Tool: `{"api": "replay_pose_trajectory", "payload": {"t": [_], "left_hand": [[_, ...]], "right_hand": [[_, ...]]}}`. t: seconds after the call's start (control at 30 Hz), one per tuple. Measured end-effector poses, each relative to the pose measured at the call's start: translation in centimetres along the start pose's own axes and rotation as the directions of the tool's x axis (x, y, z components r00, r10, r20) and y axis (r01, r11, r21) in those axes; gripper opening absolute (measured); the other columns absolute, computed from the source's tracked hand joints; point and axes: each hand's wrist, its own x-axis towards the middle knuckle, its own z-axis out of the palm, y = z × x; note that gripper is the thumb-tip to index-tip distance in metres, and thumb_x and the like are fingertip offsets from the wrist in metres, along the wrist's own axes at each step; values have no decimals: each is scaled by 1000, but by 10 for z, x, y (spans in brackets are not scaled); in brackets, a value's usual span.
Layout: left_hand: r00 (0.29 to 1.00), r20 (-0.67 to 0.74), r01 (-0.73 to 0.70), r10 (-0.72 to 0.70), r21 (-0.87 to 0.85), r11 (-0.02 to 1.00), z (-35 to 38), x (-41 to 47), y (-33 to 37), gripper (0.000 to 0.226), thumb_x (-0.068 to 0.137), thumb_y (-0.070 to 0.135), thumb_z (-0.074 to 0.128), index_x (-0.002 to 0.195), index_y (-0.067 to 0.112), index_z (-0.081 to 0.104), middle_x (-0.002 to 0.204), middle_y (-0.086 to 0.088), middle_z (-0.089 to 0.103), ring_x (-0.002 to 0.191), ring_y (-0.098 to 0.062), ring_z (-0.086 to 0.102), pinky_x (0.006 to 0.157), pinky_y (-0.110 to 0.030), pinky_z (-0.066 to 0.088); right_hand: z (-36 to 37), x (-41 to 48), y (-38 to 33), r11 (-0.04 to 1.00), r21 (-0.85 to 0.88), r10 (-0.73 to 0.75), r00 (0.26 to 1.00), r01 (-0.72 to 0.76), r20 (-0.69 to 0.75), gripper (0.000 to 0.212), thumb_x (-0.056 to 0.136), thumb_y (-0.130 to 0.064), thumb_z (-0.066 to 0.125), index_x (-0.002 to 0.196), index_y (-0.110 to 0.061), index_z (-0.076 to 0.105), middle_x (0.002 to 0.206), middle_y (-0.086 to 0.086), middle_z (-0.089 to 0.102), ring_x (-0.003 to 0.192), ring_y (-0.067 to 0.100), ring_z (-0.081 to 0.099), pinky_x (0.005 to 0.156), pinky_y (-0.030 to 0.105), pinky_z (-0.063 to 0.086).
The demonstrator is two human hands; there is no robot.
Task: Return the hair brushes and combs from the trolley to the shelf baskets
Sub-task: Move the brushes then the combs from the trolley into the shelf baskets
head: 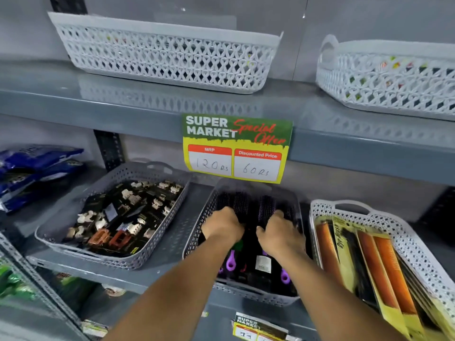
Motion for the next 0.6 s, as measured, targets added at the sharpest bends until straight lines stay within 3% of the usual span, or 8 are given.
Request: {"api": "replay_pose_trajectory", "payload": {"t": [0.2,0.4,0.6], "left_hand": [[999,-10,-36,37,56,998,17,2,-1,55,73,47,70,115,14,53,117,-13,65,110,-35,62,89,-42,50],[995,-34,-91,94,83,992,22,4,-4,54,75,52,69,111,15,53,114,-14,67,110,-38,60,87,-42,48],[988,-22,-152,154,57,987,25,6,-13,52,79,55,65,111,17,53,110,-13,68,106,-38,60,82,-42,49]], "right_hand": [[17,3,10,997,-70,-25,1000,24,-18,54,87,-42,56,126,-7,41,114,11,68,106,33,64,87,42,45],[26,3,11,989,-127,-78,995,70,-55,46,86,-38,58,121,-11,45,110,10,70,106,31,63,88,43,42],[27,3,14,987,-131,-95,995,89,-40,53,82,-46,63,121,-14,46,109,9,70,107,31,62,89,43,43]]}}
